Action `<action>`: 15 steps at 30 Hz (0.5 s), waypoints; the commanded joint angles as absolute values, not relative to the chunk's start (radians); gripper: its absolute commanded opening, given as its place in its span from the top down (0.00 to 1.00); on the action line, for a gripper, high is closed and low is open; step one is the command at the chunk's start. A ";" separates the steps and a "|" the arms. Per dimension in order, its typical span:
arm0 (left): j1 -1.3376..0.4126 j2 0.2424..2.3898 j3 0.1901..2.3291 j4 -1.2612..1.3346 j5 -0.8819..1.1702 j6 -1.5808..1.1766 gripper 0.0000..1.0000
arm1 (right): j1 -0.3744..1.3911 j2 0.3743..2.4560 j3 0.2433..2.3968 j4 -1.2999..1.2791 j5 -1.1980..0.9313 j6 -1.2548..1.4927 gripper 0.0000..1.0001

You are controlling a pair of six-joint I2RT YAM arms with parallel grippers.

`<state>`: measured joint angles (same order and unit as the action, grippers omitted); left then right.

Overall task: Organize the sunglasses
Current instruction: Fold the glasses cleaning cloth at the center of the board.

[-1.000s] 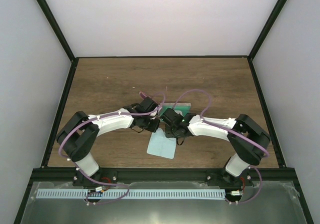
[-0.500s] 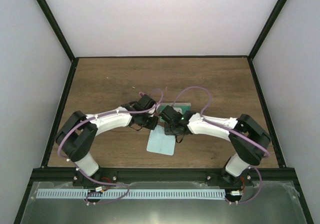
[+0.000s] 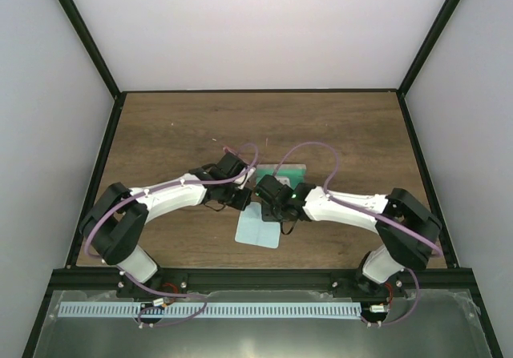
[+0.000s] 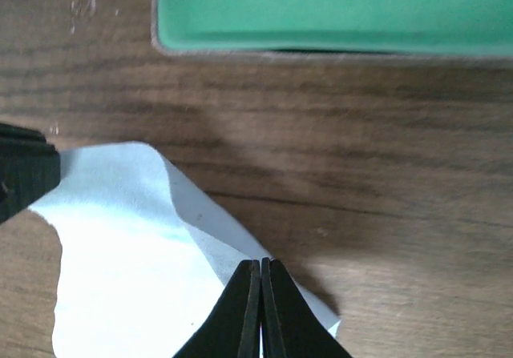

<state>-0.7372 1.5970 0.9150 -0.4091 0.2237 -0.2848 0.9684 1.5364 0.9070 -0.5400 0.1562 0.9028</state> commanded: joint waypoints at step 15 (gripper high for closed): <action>-0.735 1.525 0.857 -0.459 0.237 -0.227 0.96 | 1.032 1.548 0.909 -0.571 0.169 0.970 0.99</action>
